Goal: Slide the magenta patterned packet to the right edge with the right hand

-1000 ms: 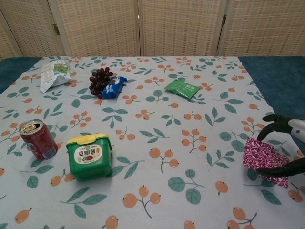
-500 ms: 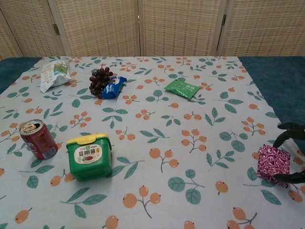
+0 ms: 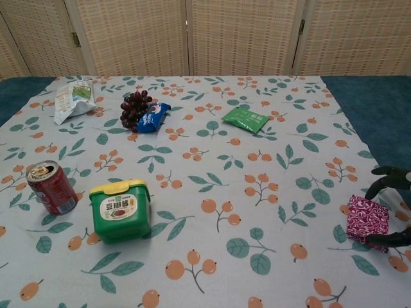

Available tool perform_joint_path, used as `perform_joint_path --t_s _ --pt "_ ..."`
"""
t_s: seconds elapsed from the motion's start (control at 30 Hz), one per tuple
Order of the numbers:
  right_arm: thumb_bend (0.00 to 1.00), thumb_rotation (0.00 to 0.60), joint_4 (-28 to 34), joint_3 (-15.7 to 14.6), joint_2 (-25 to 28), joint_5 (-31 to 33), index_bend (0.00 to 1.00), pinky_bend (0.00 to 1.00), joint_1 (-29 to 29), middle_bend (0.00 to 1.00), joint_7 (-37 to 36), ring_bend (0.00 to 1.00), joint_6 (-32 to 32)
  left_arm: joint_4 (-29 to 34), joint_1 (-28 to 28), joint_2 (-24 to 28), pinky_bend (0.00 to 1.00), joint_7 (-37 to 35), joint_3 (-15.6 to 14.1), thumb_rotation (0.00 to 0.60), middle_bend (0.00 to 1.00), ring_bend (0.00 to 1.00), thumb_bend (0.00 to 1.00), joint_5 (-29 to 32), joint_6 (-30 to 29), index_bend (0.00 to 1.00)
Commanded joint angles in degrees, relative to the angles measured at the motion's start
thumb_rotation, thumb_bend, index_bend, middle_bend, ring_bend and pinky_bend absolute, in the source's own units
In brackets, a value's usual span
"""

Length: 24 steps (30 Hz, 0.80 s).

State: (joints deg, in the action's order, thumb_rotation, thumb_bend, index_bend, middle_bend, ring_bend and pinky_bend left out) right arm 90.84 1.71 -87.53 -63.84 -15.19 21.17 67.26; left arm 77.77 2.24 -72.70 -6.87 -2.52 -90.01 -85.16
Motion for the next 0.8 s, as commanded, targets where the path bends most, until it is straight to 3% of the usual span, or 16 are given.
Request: perform_joint_path --t_s 0.03,0.47,0.67,0.7,0.8 --pt "0.16 0.393 -0.1 0.0 0.0 0.0 0.27 0.00 0.0 0.07 0.1 0.00 -0.1 0.0 0.0 0.0 0.00 0.0 0.0 0.600 0.07 0.09 0.24 0.0 0.0 0.23" --pt "0.16 0.391 0.6 0.0 0.5 -1.0 0.24 0.00 0.4 0.07 -0.5 0.00 0.6 -0.2 -0.1 0.0 0.00 -0.1 0.0 0.600 0.07 0.09 0.24 0.1 -0.1 0.23" --pt "0.16 0.392 5.4 -0.3 5.4 -6.8 0.24 0.00 2.4 0.07 -3.0 0.00 6.1 0.4 0.2 0.6 0.00 -0.2 0.5 0.600 0.07 0.09 0.24 0.2 -0.4 0.23" --pt "0.16 0.406 6.1 -0.7 6.8 -8.4 0.24 0.00 2.7 0.07 -3.4 0.00 6.9 0.5 0.2 0.7 0.00 -0.2 0.6 0.600 0.07 0.09 0.24 0.2 -0.4 0.23" --pt "0.16 0.553 7.6 -2.3 11.7 -13.2 0.22 0.00 3.8 0.07 -4.3 0.00 9.6 1.1 0.3 1.1 0.00 0.1 1.1 0.600 0.07 0.09 0.24 0.5 -0.7 0.24"
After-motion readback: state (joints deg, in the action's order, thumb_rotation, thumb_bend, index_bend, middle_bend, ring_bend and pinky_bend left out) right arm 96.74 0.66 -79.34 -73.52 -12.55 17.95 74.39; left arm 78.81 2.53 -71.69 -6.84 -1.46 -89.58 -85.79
